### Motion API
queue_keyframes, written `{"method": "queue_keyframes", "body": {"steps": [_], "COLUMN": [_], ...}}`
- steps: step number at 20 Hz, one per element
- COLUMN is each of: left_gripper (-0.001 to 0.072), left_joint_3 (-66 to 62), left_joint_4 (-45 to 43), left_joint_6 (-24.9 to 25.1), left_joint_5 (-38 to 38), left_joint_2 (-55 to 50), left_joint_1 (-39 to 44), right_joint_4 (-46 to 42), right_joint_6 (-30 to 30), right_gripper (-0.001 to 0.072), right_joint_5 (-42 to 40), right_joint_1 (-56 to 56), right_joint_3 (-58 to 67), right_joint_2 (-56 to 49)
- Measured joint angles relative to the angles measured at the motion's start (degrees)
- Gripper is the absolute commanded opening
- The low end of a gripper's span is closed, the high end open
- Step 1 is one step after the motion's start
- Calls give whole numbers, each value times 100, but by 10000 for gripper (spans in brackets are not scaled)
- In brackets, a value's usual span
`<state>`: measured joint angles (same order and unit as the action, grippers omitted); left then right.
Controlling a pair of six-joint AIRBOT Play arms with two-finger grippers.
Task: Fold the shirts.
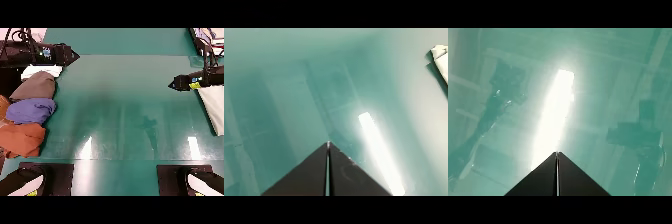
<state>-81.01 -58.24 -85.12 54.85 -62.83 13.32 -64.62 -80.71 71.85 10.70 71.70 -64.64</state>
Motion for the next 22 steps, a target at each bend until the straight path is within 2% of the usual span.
{"method": "queue_keyframes", "body": {"steps": [11, 15, 16, 17, 18, 19, 22], "left_gripper": [27, 29, 156, 497, 593, 545, 543], "left_joint_3": [0, 0, 0, 0, 0, 0, 0], "left_joint_4": [2, 247, 278, 199, -13, -376, -1744], "left_joint_6": [-2, -28, -17, 48, 129, 179, 107], "left_joint_5": [-2, -118, -157, -243, -352, -511, -1012], "left_joint_2": [0, 0, 0, 0, -2, -15, -192], "left_joint_1": [0, 0, 0, 7, 11, 2, -160], "right_joint_4": [7, 9, 9, 13, 15, 15, 17], "right_joint_6": [0, 0, -2, -11, -52, -122, -229], "right_gripper": [14, 14, 15, 15, 14, 14, 15], "right_joint_5": [24, 26, 26, 28, 28, 28, 26], "right_joint_1": [11, 11, 11, 11, 11, 11, 11], "right_joint_3": [0, 0, 0, 0, 0, 0, 0], "right_joint_2": [0, 0, 0, 0, 0, 0, 0]}}
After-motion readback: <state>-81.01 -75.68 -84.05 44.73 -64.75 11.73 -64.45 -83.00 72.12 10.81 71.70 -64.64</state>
